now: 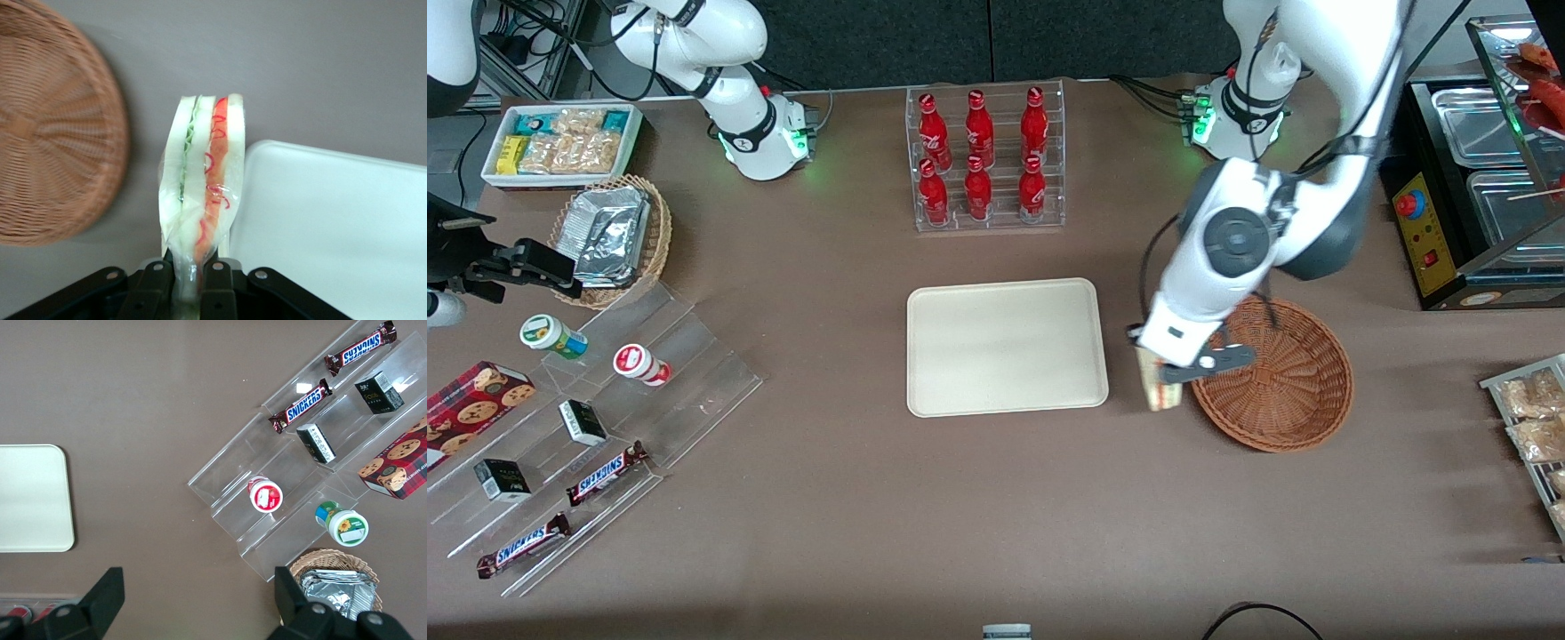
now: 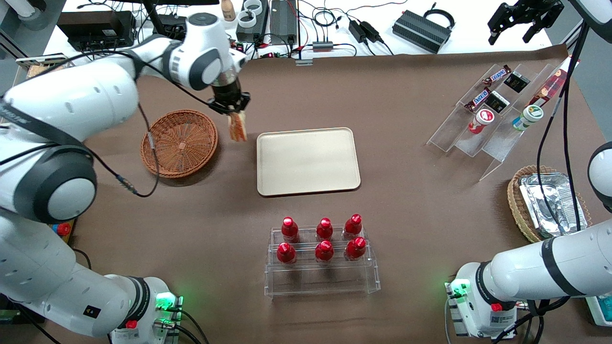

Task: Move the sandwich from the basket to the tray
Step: 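Lift the sandwich and carry it with the left gripper over the tray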

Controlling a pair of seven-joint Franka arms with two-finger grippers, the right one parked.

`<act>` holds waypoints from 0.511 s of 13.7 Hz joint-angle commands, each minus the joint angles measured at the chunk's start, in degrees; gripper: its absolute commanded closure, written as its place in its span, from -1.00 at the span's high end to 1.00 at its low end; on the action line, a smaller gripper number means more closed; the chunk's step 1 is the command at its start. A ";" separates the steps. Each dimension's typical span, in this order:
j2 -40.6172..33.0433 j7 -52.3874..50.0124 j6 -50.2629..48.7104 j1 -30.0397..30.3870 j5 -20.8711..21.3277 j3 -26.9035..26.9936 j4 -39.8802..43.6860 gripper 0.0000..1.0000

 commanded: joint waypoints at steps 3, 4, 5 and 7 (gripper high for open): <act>10.42 -4.30 -1.22 -8.15 -3.58 0.28 11.83 -1.00; 11.48 -4.47 -1.05 -8.94 -3.84 -0.07 12.45 -1.00; 12.97 -4.65 -1.04 -9.82 -4.72 -0.68 13.76 -1.00; 16.74 -6.13 -1.22 -12.01 -6.04 -0.68 17.62 -1.00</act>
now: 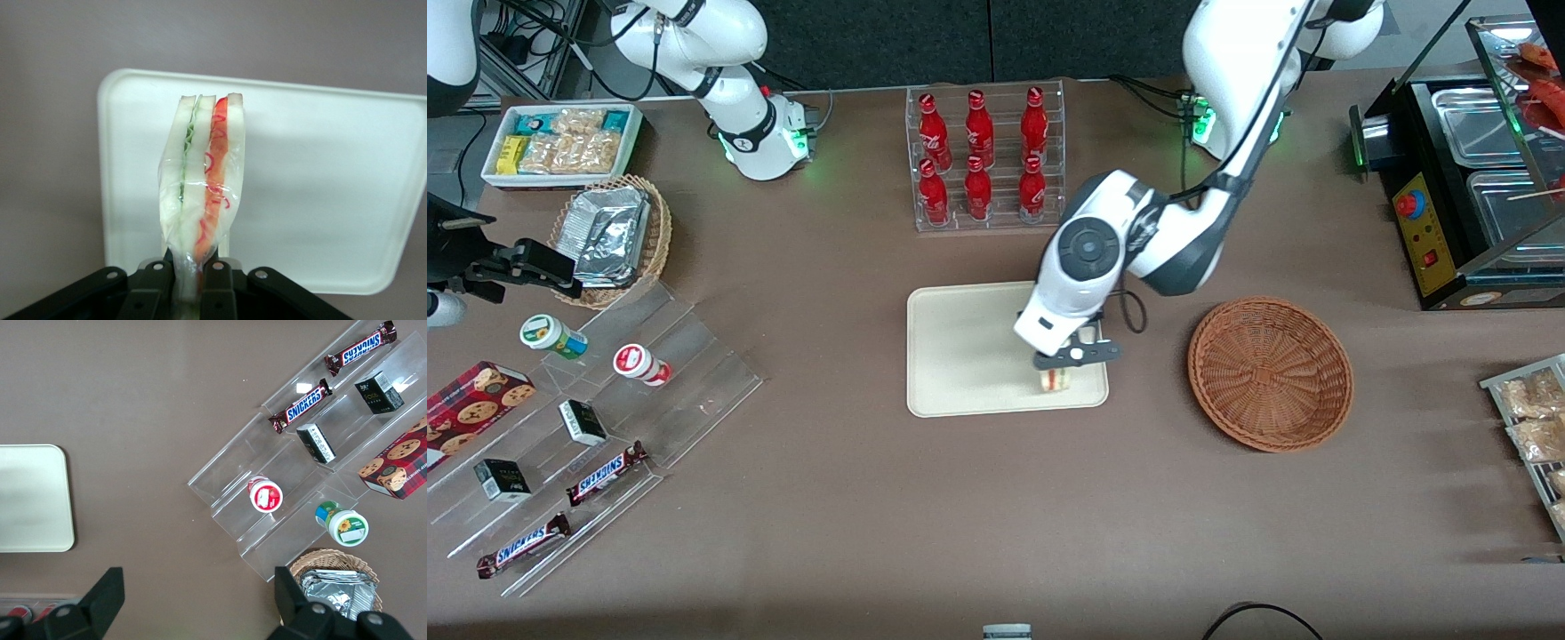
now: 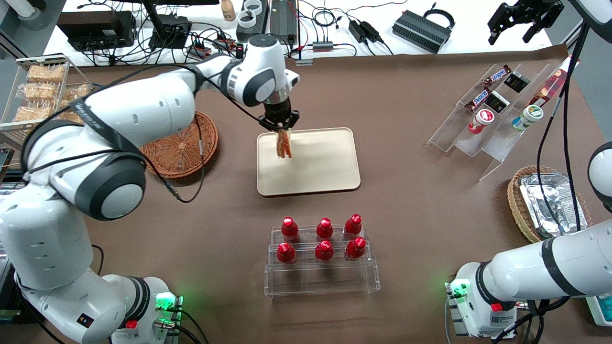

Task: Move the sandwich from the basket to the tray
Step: 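Lift the sandwich and carry it with the left gripper over the tray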

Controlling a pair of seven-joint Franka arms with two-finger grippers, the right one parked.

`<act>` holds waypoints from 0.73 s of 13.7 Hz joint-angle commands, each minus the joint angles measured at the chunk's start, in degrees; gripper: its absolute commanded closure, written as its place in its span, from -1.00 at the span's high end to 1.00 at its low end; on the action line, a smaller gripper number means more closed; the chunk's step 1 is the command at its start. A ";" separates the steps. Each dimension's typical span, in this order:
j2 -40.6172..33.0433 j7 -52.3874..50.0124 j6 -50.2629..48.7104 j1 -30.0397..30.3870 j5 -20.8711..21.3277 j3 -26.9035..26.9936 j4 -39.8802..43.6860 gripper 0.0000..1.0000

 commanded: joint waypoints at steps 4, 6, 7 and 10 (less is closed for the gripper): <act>9.61 -3.72 -0.63 -4.56 -1.01 0.42 9.85 -1.00; 11.02 -4.25 0.50 -5.95 -0.75 0.59 10.38 -1.00; 11.46 -4.77 1.90 -6.14 -0.31 0.59 10.12 -1.00; 12.17 -4.87 3.06 -6.49 0.22 0.59 10.03 -1.00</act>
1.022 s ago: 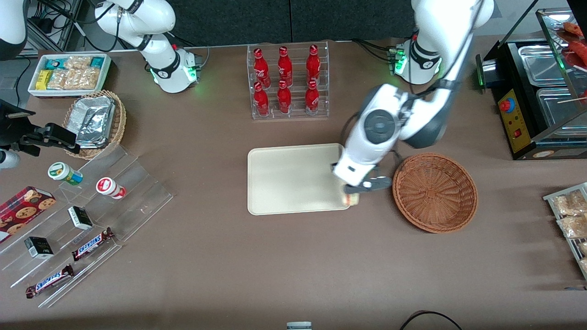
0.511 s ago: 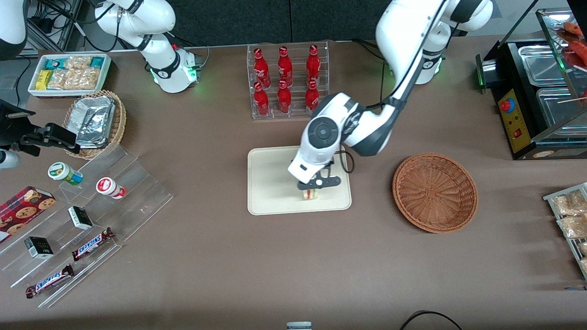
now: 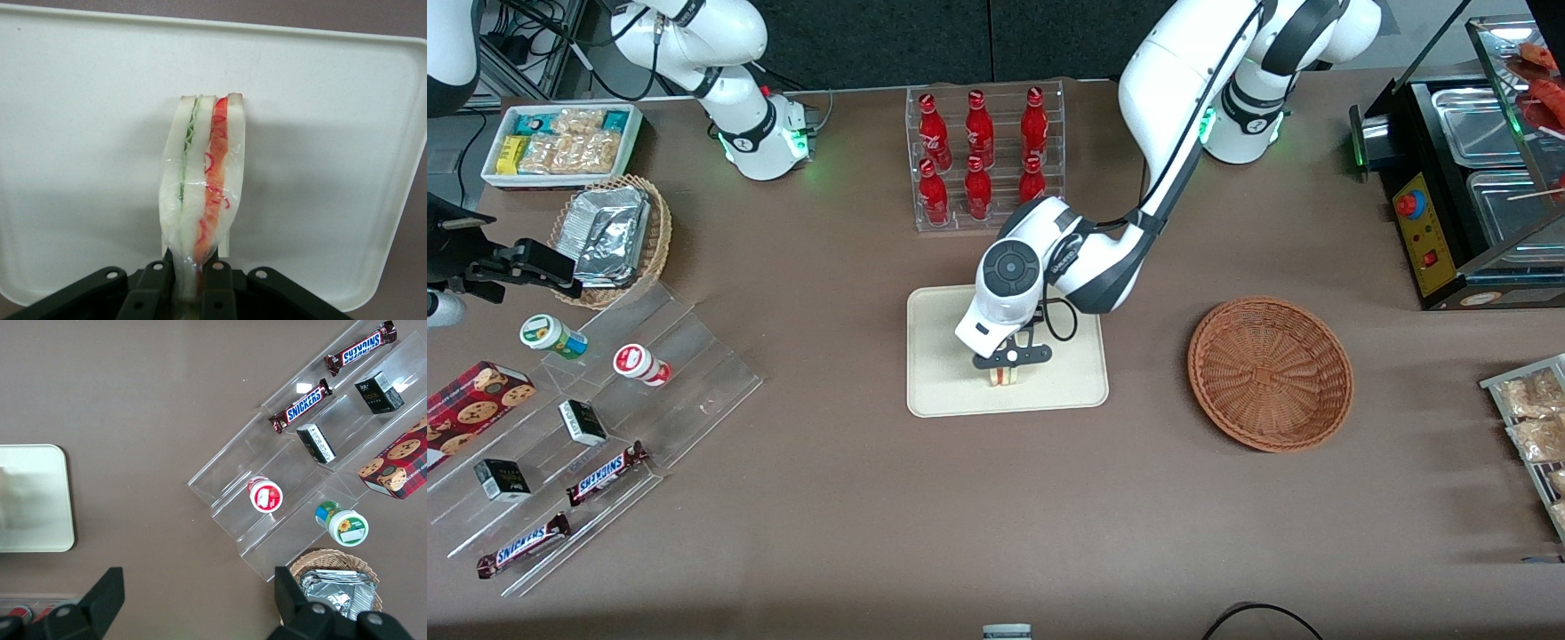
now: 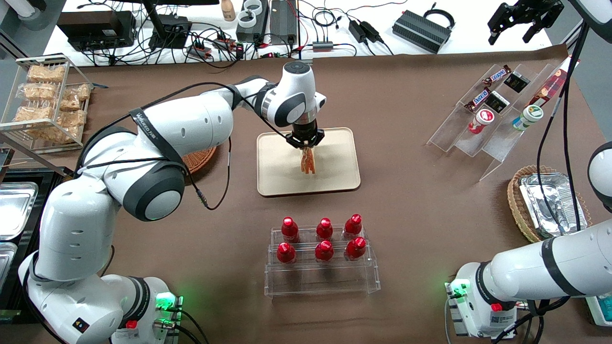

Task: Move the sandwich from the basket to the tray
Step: 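Lower the sandwich onto the tray and open the left gripper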

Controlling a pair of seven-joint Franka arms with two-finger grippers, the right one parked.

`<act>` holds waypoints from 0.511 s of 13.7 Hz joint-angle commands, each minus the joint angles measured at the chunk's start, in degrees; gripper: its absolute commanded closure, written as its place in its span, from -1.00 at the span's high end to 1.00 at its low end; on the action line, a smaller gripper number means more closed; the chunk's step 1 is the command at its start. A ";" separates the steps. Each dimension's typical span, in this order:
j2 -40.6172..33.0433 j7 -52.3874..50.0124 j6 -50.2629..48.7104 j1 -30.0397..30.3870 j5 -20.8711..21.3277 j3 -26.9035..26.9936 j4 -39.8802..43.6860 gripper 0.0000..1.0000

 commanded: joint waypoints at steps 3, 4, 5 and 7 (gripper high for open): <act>1.20 -1.96 1.31 -1.51 2.96 0.85 1.40 -1.00; 1.29 -2.22 1.40 -1.51 3.24 0.85 1.40 -1.00; 1.46 -2.31 1.40 -1.51 3.24 0.85 1.40 -1.00; 1.64 -2.40 1.40 -1.51 3.33 0.85 1.40 0.26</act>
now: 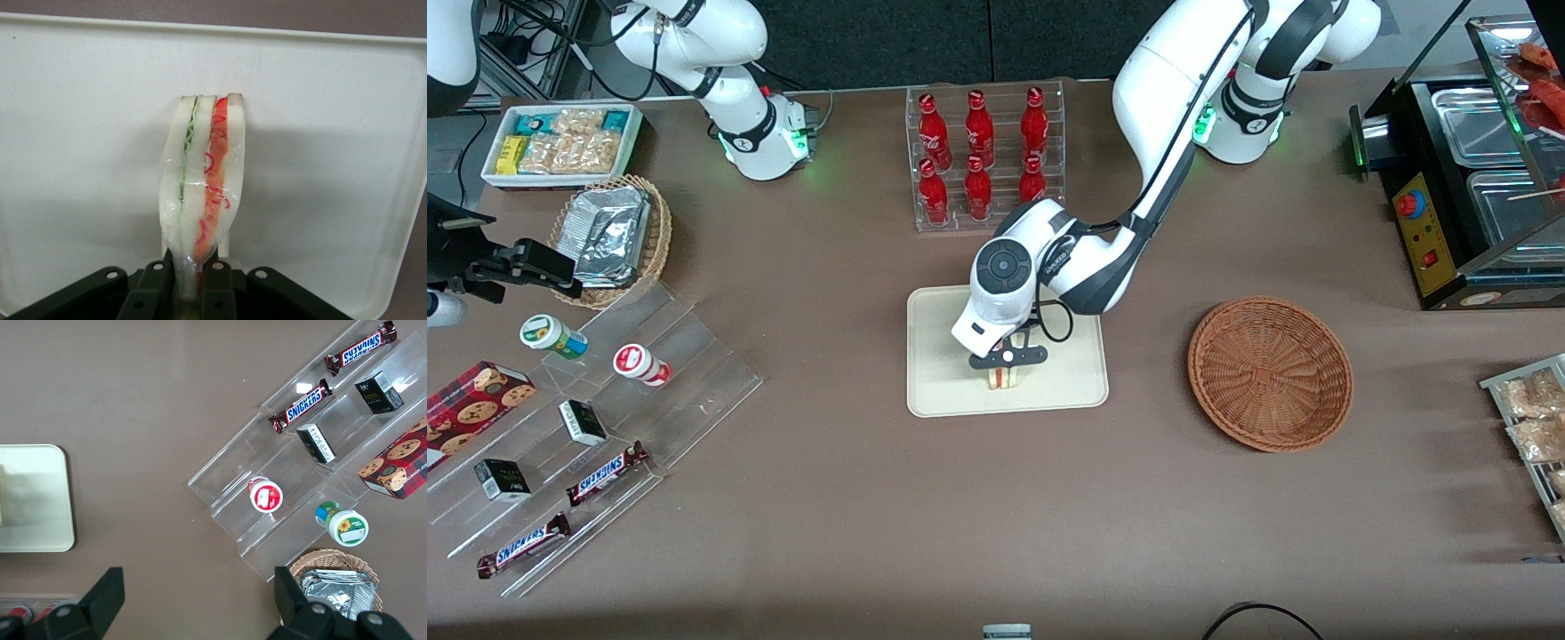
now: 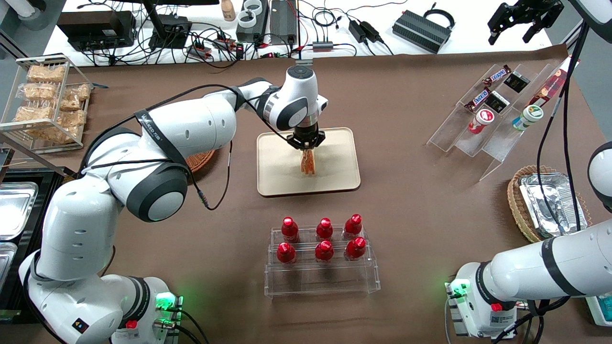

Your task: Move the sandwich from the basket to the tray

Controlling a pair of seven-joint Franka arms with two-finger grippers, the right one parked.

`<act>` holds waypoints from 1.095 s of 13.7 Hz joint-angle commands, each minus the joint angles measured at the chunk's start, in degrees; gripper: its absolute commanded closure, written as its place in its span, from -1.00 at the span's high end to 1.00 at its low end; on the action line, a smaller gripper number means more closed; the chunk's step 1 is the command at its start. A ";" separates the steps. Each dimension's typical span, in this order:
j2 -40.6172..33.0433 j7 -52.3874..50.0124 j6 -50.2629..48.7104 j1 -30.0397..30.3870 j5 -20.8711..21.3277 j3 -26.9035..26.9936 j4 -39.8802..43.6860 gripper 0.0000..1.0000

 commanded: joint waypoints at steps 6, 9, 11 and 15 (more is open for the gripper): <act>0.66 -1.47 -0.14 -1.28 1.17 0.78 1.37 1.00; -0.74 -1.65 -0.41 -0.84 1.00 0.87 1.37 1.00; -2.15 -2.70 -1.28 -0.67 1.08 1.13 1.29 1.00; -6.72 -1.73 -7.96 1.07 0.91 4.73 1.11 1.00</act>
